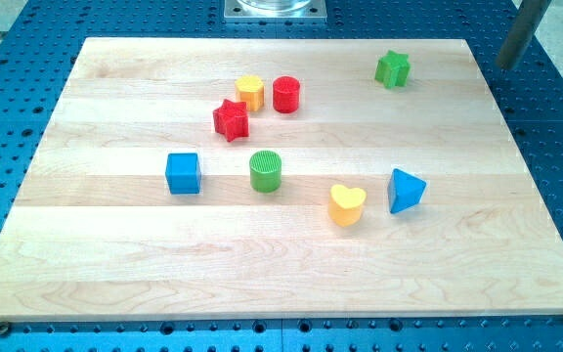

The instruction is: Move the green star slightly to the left

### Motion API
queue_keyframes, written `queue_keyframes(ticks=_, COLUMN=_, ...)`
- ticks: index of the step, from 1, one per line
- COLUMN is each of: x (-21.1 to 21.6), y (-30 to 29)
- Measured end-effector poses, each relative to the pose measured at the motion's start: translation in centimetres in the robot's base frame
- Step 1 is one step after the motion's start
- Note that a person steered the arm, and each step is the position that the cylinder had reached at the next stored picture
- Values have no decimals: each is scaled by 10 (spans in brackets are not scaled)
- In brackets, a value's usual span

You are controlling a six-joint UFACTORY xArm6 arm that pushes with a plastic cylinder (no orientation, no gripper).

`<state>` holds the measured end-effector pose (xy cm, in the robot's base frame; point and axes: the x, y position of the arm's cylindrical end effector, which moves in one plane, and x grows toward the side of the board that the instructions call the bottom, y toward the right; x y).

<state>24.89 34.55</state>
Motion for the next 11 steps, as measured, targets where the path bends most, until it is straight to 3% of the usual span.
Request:
queue_keyframes(ticks=1, x=5, y=-8)
queue_keyframes(ticks=2, x=20, y=-79)
queue_keyframes(ticks=4, x=20, y=-87)
queue_keyframes(ticks=6, x=23, y=-182)
queue_keyframes(ticks=11, x=7, y=-197)
